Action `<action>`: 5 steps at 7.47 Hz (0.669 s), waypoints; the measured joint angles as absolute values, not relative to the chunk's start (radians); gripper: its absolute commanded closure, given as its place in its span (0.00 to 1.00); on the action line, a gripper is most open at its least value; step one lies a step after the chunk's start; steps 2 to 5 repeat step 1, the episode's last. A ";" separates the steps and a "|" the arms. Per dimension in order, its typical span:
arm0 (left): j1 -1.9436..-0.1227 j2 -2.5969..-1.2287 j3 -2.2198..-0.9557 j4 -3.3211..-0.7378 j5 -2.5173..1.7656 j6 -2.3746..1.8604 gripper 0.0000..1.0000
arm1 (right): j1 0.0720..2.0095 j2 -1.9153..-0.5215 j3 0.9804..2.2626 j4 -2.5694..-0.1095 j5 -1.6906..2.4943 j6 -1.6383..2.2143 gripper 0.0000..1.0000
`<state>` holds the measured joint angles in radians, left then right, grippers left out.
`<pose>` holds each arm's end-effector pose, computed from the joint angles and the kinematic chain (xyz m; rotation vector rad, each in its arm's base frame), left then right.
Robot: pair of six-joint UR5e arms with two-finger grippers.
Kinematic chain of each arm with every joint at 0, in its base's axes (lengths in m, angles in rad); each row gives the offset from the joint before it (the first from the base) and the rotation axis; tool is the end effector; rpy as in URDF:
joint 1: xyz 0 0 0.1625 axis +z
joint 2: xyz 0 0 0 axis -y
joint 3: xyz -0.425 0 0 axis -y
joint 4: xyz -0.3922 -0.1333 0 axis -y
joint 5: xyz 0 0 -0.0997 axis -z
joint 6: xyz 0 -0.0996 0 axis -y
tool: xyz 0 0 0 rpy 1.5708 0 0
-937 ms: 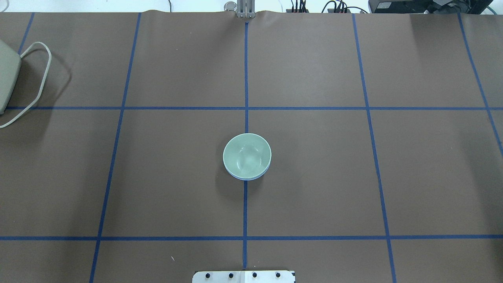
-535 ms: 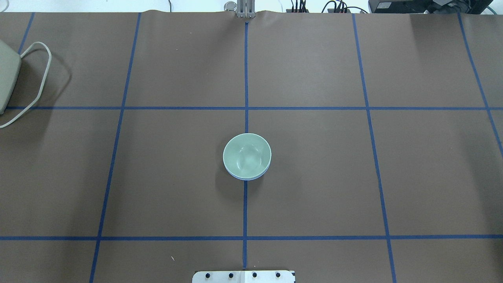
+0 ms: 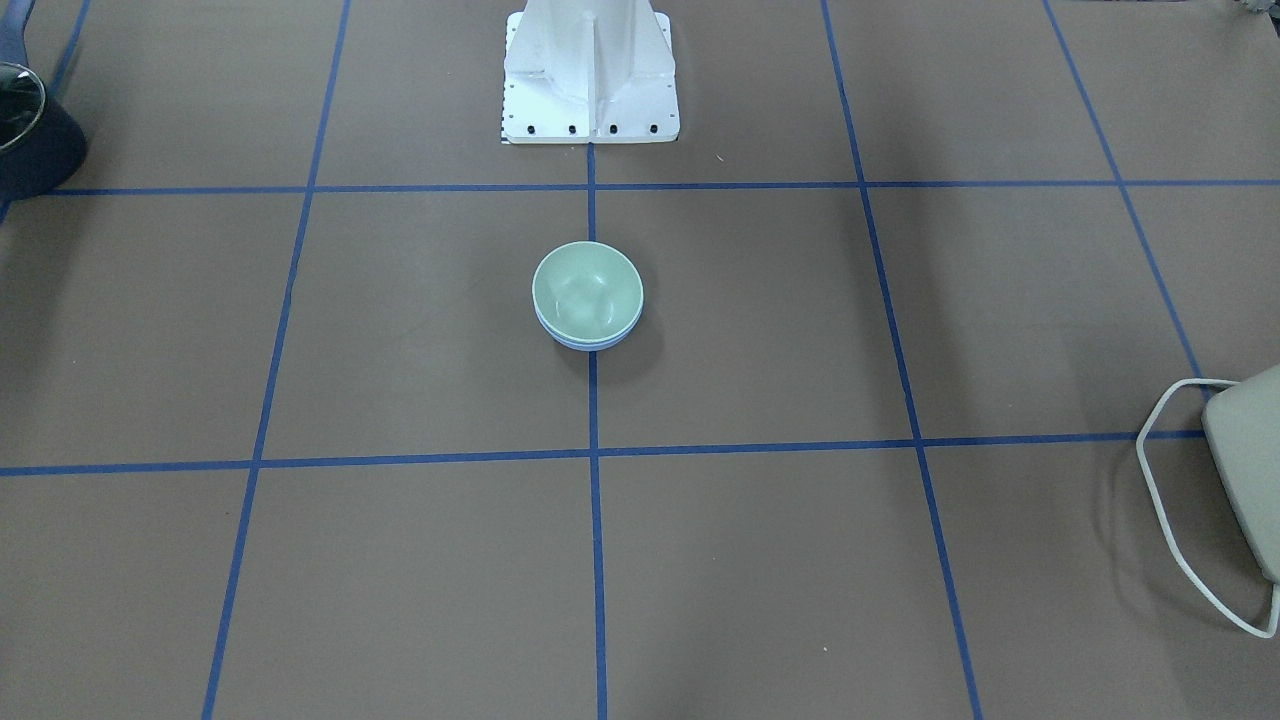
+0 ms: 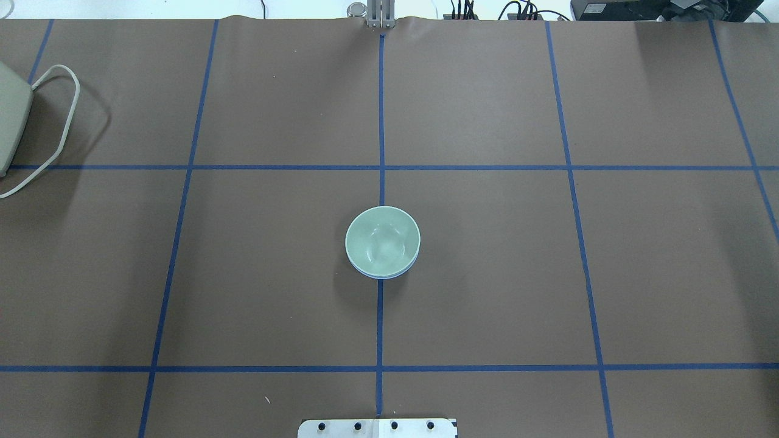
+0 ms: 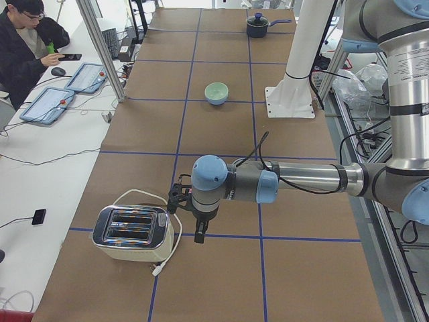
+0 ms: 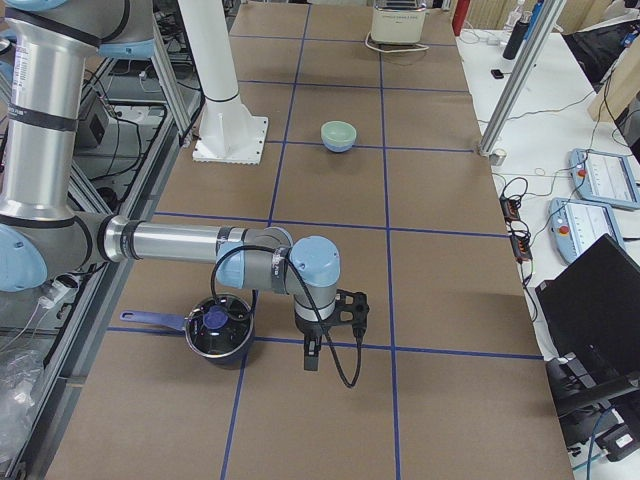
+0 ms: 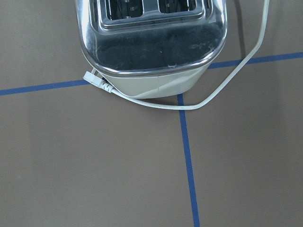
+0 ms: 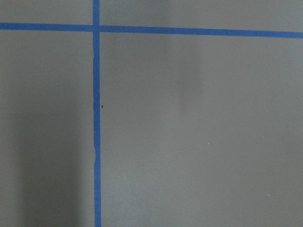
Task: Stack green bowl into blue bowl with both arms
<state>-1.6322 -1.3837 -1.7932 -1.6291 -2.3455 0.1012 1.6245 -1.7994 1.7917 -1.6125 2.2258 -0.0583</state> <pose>-0.0892 -0.4141 0.6278 0.1515 0.7645 0.0740 0.0935 -0.3871 0.6633 -0.0109 -0.6565 0.0118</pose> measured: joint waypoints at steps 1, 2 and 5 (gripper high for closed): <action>-1.632 -1.384 -1.793 -1.629 -2.345 0.101 0.02 | 1.624 -1.799 1.792 -1.613 2.226 -0.058 0.00; -1.632 -1.384 -1.793 -1.629 -2.345 0.101 0.02 | 1.624 -1.799 1.792 -1.613 2.226 -0.058 0.00; -1.632 -1.384 -1.793 -1.629 -2.345 0.101 0.02 | 1.624 -1.799 1.792 -1.613 2.226 -0.058 0.00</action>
